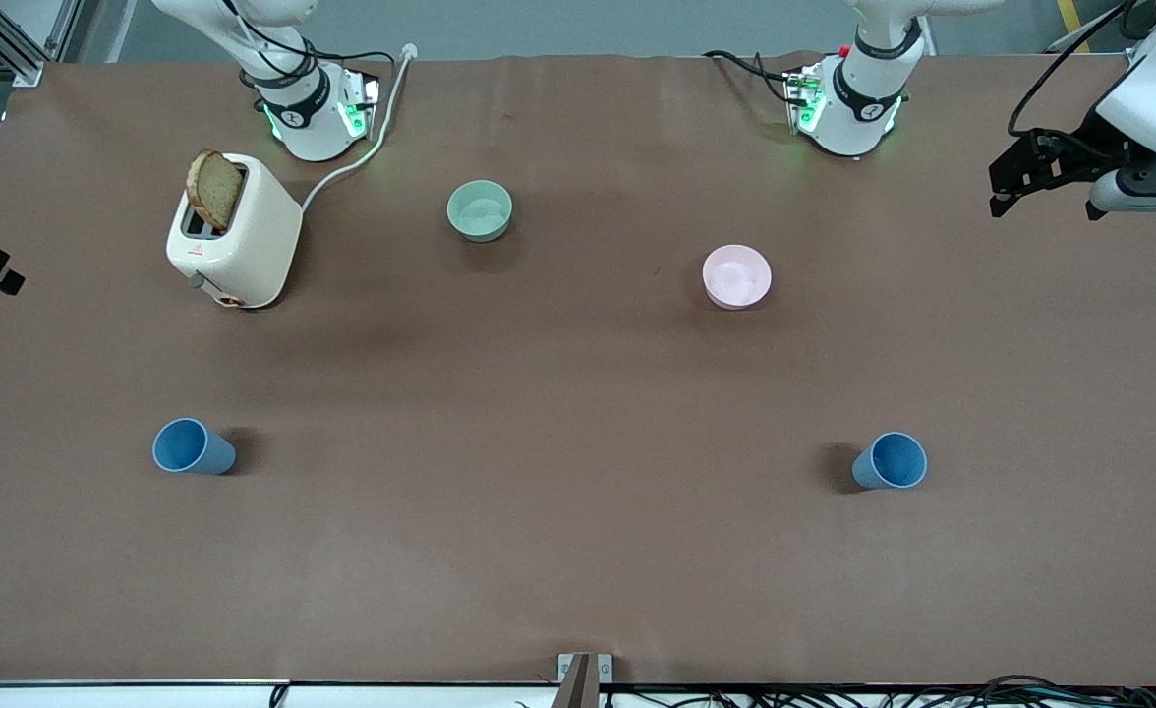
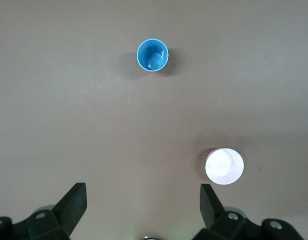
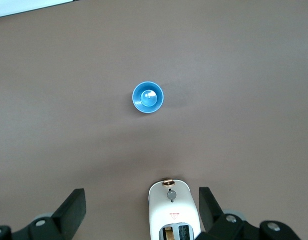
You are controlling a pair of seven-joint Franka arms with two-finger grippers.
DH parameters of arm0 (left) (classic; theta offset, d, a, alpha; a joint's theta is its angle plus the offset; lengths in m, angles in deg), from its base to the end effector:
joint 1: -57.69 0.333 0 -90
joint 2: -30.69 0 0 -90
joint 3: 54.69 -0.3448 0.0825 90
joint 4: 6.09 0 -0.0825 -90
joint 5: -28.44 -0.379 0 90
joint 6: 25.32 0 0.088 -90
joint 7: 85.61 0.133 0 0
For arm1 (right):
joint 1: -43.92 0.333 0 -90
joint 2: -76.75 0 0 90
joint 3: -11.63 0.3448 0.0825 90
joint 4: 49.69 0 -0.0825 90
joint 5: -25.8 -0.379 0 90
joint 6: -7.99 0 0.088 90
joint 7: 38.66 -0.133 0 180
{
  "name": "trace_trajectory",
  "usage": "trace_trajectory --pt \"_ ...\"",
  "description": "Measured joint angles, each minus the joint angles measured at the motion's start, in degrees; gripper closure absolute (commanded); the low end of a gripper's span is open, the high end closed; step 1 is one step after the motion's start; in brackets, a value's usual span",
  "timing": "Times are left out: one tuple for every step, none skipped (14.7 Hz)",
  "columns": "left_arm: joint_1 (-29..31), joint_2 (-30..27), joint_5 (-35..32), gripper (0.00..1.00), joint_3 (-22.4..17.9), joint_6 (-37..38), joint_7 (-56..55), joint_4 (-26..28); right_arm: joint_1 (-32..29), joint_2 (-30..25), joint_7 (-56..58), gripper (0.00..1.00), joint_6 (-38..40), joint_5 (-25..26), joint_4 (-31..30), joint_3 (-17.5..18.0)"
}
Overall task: Stack blue cups with both arms
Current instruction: 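Reach the left gripper and the right gripper toward the two blue cups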
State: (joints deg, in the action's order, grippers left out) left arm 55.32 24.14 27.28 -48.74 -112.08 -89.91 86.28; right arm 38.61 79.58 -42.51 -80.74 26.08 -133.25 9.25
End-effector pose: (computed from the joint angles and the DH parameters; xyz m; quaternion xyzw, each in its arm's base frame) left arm 0.4996 -0.0738 0.6631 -0.9993 0.0341 -0.0096 0.0151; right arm 0.5607 -0.0757 0.6502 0.9947 -0.1006 0.0203 0.0041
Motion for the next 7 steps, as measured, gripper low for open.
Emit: trace_trajectory --pt "0.0 0.0 0.0 0.0 0.0 0.0 -0.2 0.0 0.0 0.0 0.0 0.0 0.0 0.0 0.0 0.0" --pt "0.0 0.0 0.0 0.0 0.0 0.0 -0.2 0.0 0.0 0.0 0.0 0.0 0.0 0.0 0.0 0.0" --pt "0.0 0.0 0.0 0.0 0.0 0.0 -0.2 0.0 0.0 0.0 0.0 0.0 0.0 0.0 0.0 0.0" --pt "0.0 0.1 0.0 0.0 0.0 0.0 -0.2 -0.2 0.0 0.0 0.0 0.0 0.0 0.0 0.0 0.0" --pt "0.0 0.5 0.0 0.0 0.0 0.0 -0.2 -0.6 0.0 0.0 0.0 0.0 -0.1 0.0 0.0 0.0" --pt "0.0 1.3 0.0 0.0 0.0 0.0 -0.2 -1.1 0.0 0.0 0.0 0.0 -0.2 0.0 0.0 0.0" --pt "0.0 2.6 0.0 0.0 0.0 0.0 -0.2 -1.8 0.0 0.0 0.0 0.0 -0.7 0.0 0.0 0.0"
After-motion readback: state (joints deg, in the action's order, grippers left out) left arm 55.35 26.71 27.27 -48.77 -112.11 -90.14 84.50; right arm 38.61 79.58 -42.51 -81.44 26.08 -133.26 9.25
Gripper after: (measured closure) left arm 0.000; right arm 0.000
